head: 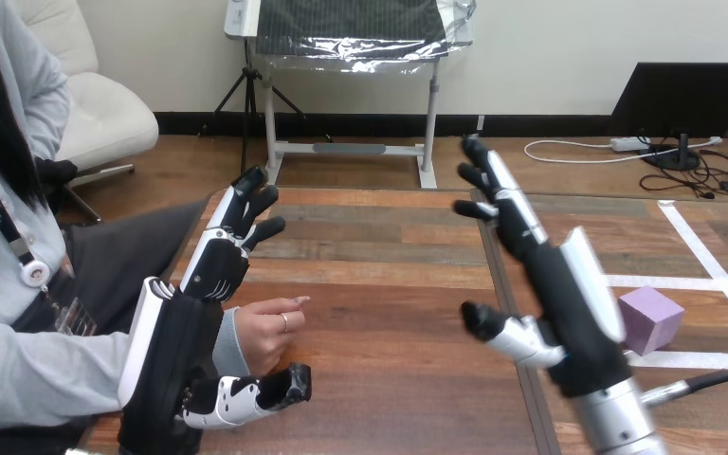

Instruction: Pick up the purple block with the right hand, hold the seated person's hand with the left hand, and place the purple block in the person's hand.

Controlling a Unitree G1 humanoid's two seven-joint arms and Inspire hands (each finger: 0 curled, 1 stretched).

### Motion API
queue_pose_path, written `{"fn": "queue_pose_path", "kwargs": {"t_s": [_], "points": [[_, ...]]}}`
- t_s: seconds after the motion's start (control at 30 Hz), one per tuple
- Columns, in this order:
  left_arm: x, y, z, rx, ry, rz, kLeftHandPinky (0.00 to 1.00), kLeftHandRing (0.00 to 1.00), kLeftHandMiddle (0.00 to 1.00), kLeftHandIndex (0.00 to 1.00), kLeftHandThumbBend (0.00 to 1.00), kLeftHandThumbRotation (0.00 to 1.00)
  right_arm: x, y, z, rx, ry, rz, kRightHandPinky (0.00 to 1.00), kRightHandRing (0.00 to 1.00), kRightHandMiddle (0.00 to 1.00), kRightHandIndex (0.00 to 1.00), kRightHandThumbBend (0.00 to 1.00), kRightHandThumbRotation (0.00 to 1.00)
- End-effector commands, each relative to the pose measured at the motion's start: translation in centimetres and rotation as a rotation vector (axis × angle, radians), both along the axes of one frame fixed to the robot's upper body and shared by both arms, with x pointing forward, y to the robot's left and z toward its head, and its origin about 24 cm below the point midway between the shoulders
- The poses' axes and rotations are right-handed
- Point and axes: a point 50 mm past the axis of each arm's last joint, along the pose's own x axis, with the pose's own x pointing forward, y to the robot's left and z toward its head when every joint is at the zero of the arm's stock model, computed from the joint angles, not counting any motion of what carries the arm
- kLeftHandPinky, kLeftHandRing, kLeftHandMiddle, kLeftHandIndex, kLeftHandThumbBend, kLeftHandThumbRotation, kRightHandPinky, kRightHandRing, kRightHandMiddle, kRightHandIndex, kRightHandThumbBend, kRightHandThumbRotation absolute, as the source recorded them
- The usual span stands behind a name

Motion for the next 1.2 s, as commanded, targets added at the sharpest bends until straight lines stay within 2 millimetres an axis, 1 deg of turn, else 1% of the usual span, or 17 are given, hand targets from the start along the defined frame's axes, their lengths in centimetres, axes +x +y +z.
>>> {"fn": "queue_pose_path", "kwargs": {"t_s": [0.0, 0.07, 0.4, 0.57, 0.8, 1.17], "points": [[1.2, -0.3, 1.6, -0.021, -0.081, 0.0, 0.84, 0.92, 0.95, 0.94, 1.0, 0.69, 2.3, -1.5, 3.4, -0.014, -0.144, -0.063, 0.81, 0.94, 0.98, 0.97, 1.0, 0.93], [1.2, -0.3, 1.6, -0.02, -0.082, 0.002, 0.83, 0.91, 0.95, 0.94, 1.0, 0.69, 2.5, -1.7, 3.6, -0.021, -0.154, -0.074, 0.81, 0.93, 0.97, 0.97, 1.0, 0.93], [1.2, -0.4, 1.6, -0.017, -0.082, 0.011, 0.8, 0.9, 0.94, 0.93, 1.0, 0.7, 3.6, -3.4, 4.6, -0.028, -0.152, -0.142, 0.82, 0.95, 0.97, 0.96, 1.0, 0.94], [1.2, -0.4, 1.6, -0.018, -0.082, 0.014, 0.8, 0.9, 0.93, 0.93, 1.0, 0.7, 4.2, -4.5, 4.8, -0.042, -0.149, -0.181, 0.85, 0.96, 0.98, 0.97, 1.0, 0.91], [1.2, -0.4, 1.5, -0.012, -0.089, 0.02, 0.8, 0.9, 0.93, 0.93, 1.0, 0.71, 5.1, -6.2, 4.8, -0.075, -0.123, -0.249, 0.86, 0.95, 0.98, 0.97, 1.0, 0.89], [1.2, -0.4, 1.5, -0.02, -0.084, 0.017, 0.81, 0.9, 0.93, 0.93, 1.0, 0.71, 6.1, -8.3, 4.8, -0.118, -0.074, -0.31, 0.87, 0.95, 0.98, 0.98, 1.0, 0.87]]}}
